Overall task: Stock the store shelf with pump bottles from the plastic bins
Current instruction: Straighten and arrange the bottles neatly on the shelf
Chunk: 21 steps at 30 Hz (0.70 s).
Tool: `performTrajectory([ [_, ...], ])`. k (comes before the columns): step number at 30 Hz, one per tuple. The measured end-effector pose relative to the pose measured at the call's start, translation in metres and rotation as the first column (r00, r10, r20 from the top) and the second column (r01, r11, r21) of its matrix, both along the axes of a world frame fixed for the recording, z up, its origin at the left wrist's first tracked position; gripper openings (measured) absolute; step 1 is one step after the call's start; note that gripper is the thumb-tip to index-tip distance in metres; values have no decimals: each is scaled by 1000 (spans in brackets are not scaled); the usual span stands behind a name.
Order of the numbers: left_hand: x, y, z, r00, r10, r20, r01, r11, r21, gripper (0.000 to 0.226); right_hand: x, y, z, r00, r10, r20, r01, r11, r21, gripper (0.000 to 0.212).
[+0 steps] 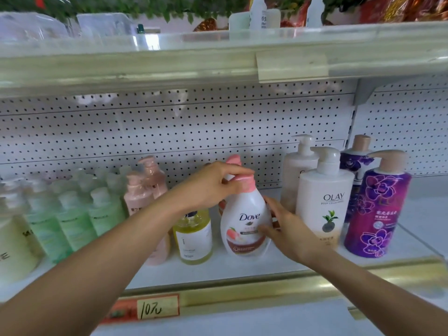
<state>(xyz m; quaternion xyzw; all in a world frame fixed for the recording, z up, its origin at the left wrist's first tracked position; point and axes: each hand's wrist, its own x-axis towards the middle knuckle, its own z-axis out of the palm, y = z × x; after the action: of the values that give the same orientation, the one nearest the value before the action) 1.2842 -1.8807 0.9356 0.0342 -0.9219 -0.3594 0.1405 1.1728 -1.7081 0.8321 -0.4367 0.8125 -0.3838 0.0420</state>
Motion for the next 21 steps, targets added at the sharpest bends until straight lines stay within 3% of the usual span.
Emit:
performTrajectory([
  [8, 4, 0, 4, 995, 101, -15, -100, 994, 42, 29, 2, -9, -5, 998, -23, -55, 25, 999, 26, 59],
  [13, 10, 11, 4, 991, 137, -7, -137, 989, -49, 31, 12, 4, 1, 999, -7, -46, 10, 998, 63, 62],
  [15, 14, 19, 0, 987, 158, -38, -162, 974, -161, 33, 19, 21, 5, 998, -7, -60, 4, 999, -47, 59],
  [17, 19, 35, -7, 961, 191, -199, -238, 940, -245, 33, 22, 46, 9, 990, -54, -134, 18, 966, -256, 45],
  [19, 22, 61, -19, 913, 180, -367, -248, 957, -148, 37, 21, 76, 9, 973, -154, -172, 62, 891, -449, 35],
  [21, 18, 93, -39, 911, 152, -382, -179, 983, -36, 48, 17, 100, 3, 964, -253, -81, 164, 808, -566, 41],
])
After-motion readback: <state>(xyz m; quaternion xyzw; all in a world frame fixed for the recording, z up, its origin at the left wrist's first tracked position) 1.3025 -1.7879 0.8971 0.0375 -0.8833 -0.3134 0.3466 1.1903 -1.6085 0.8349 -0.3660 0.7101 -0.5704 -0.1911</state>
